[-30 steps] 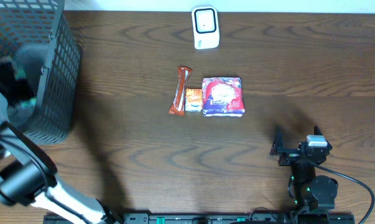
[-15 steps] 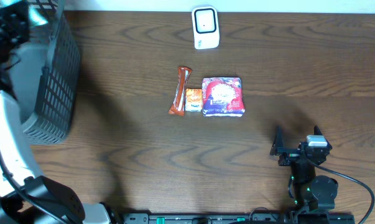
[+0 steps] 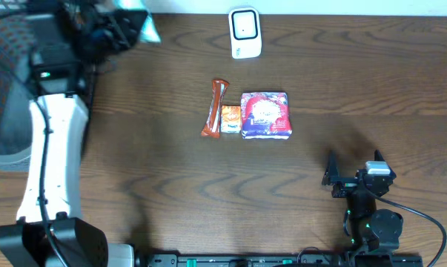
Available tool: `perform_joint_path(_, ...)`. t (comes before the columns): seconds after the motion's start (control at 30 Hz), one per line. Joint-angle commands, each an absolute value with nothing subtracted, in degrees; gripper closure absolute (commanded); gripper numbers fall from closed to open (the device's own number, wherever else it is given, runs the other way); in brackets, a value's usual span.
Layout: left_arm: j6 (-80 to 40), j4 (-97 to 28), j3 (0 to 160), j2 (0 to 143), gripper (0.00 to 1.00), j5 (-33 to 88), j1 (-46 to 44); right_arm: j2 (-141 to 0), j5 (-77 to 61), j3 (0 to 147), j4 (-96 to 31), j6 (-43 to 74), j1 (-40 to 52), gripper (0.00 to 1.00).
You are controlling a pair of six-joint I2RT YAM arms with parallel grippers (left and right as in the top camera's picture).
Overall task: Scan the item barcode
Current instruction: 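Carry the wipes pack and set it left of the snack bag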
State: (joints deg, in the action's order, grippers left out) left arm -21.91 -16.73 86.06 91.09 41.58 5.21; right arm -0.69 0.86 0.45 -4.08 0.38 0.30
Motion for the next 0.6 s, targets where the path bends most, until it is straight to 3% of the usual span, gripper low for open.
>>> perform_joint_path(0.0, -19.97, -22.83, 86.8, 90.13, 0.93, 26.76, 0.47, -0.38, 0.54, 0.32, -4.27, 0.16, 0.84, 0.01)
perform_joint_path(0.23, -19.92, -34.0, 84.36, 91.53, 0.93, 4.56, -9.89, -0.38, 0.54, 0.32, -4.27, 0.16, 0.84, 0.01)
perform_joint_path(0.57, -9.37, -34.22, 79.68, 102.26, 0.93, 3.77, -16.43, -0.38, 0.54, 0.32, -4.27, 0.16, 0.84, 0.01)
